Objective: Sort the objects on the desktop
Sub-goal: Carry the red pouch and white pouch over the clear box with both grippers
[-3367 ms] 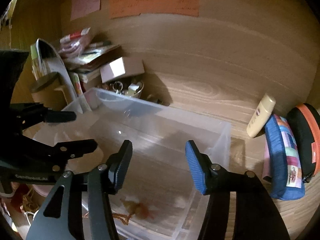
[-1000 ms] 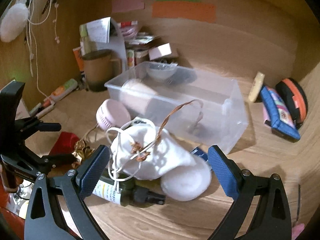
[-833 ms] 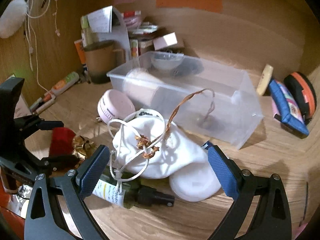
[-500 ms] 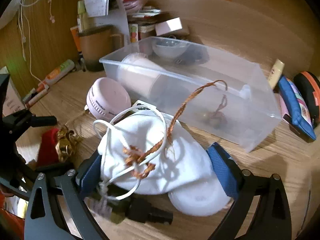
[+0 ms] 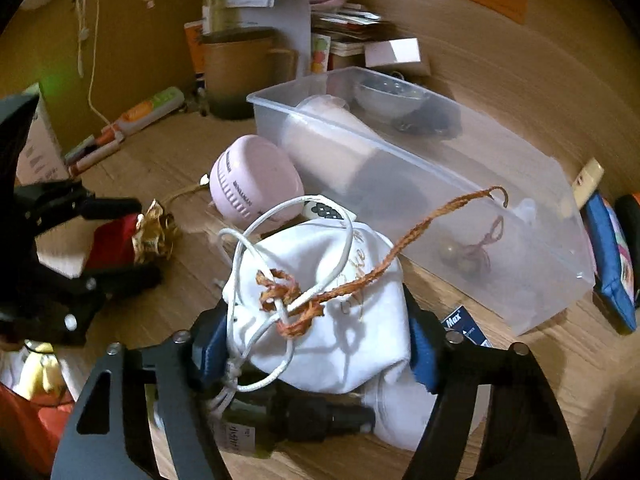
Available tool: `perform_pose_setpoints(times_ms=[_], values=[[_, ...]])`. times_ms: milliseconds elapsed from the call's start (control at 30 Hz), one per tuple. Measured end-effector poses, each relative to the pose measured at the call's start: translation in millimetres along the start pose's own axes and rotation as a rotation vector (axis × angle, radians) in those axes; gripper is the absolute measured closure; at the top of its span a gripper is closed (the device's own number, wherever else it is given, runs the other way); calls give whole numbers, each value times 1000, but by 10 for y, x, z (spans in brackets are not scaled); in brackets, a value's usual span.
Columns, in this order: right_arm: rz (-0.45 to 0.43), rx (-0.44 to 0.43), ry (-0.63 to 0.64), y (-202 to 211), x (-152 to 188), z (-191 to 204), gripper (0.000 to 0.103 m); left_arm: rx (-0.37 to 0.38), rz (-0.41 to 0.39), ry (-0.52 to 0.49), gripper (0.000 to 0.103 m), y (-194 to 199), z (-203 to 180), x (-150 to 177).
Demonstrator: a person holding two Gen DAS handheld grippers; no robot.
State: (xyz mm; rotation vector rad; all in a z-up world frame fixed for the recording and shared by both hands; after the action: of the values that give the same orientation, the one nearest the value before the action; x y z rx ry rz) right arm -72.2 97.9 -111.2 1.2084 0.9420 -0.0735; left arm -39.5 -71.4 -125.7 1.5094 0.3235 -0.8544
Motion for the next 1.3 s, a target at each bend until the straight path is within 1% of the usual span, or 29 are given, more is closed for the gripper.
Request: perform_pose_setpoints(times_ms=[67, 167, 267, 367, 400, 500, 700, 967, 1067, 1300], values=[[-1, -20, -32, 17, -11, -34, 42, 22, -3, 17, 46, 6, 23, -12], [-10, -44, -75, 54, -31, -81, 53, 27, -11, 22, 48, 15, 33, -23], [-14, -60, -108, 86, -52, -113, 58, 38, -17, 34, 52, 23, 50, -35], [-21, -73, -130, 130, -72, -133, 61, 17, -34, 37, 52, 60, 79, -59], [-22, -91, -140, 151, -83, -145, 62, 0, -47, 32, 52, 94, 82, -79], [-43, -122, -151, 223, -118, -161, 62, 4, -77, 37, 52, 179, 102, -120], [-97, -127, -157, 386, -196, -189, 62, -18, -112, 45, 52, 300, 152, -201], [-150, -121, -157, 541, -280, -266, 62, -23, -166, 58, 52, 428, 187, -357], [-179, -123, -154, 621, -330, -284, 63, -40, -194, 41, 52, 484, 170, -425], [-218, -144, -162, 697, -424, -340, 67, -41, -230, 27, 53, 532, 161, -634]])
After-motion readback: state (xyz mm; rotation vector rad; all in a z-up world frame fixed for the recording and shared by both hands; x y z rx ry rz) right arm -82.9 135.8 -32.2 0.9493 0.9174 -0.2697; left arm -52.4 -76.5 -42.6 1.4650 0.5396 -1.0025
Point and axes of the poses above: each gripper's, at about its wrist camera, not at the fingertips, and y roughly against the way its jaws point, z to its left, x to its underside, the point moved 2 cm from there along -y, roughly the way its jaws point, and after that the axes turned 11 degrees about -y, right-handed, at the moved point
